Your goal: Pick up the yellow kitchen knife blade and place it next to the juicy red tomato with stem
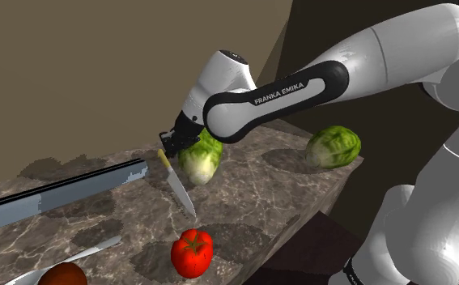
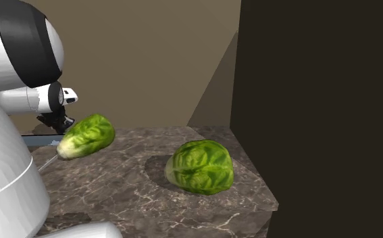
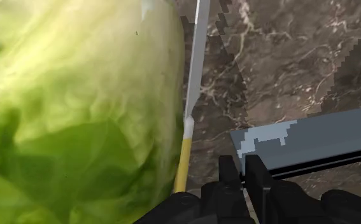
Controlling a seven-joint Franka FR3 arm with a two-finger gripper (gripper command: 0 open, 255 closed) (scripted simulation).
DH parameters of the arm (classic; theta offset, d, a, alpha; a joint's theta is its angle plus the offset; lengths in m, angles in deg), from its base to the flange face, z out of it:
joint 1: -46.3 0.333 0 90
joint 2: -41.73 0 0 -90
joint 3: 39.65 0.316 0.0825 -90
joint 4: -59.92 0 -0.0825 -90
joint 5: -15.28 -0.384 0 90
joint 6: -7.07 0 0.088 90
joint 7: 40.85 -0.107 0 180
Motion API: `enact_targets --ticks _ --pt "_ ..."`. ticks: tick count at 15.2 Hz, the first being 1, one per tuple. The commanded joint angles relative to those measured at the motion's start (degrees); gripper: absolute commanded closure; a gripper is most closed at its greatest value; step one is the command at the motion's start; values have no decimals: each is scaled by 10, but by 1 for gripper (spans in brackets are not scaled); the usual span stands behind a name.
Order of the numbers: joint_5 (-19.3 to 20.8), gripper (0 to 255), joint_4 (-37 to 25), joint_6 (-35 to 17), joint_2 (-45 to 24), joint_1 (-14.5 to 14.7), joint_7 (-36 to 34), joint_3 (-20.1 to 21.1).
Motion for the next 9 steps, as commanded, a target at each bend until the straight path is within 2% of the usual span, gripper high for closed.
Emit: enact_targets --ticks 1,6,7,9 --pt "0 255 0 0 -1 0 0 0" --pt "0 255 0 0 -1 0 -1 0" --pt "0 0 0 0 -1 0 -1 0" --pt "-23 0 -62 51 -50 -9 19 -11"
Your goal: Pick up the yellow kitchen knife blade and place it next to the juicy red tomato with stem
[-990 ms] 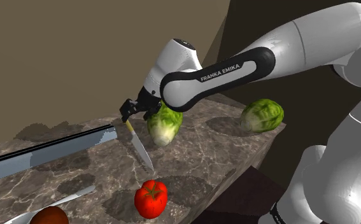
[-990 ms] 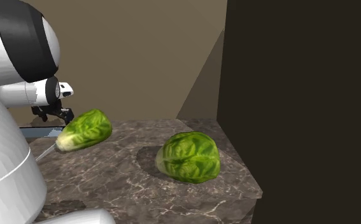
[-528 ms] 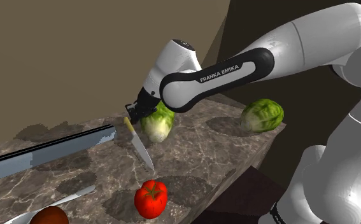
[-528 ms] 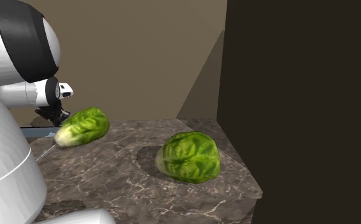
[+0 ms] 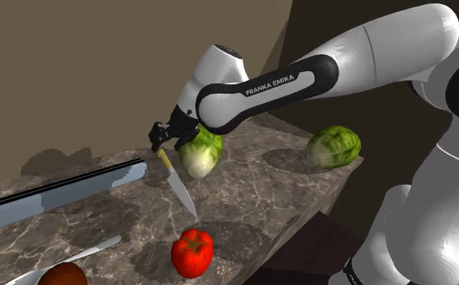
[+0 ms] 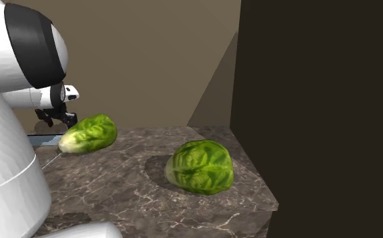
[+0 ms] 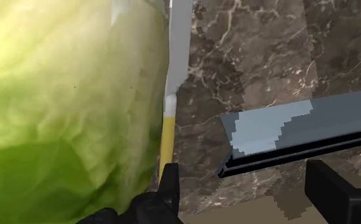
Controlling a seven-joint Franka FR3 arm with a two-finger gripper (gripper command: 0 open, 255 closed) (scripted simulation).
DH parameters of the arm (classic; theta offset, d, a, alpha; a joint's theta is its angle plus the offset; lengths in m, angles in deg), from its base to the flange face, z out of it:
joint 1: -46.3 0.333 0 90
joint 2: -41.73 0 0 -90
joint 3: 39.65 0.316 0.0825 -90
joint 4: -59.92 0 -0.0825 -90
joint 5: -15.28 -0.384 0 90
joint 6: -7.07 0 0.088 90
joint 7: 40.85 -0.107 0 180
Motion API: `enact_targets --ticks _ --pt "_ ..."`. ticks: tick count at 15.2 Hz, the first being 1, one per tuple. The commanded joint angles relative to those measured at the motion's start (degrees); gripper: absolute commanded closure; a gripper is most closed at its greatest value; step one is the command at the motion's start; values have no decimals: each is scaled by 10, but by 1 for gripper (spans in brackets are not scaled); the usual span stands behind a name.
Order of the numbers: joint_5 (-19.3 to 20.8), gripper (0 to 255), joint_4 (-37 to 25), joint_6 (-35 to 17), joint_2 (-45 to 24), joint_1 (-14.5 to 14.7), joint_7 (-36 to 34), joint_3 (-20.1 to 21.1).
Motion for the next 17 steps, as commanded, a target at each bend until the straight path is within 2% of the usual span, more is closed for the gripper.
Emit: enact_targets --ticks 1,5,6,7,12,17 --pt "-17 0 -50 61 -49 -12 12 -13" --pt "-43 0 -186 167 -158 -37 25 -23" --pt "-36 0 -147 -48 -109 -26 20 -16" --pt "-36 0 -147 -48 -109 -26 20 -16" --pt "98 0 -136 46 -113 24 -102 -48" --pt "177 0 -128 153 -120 68 -177 -65"
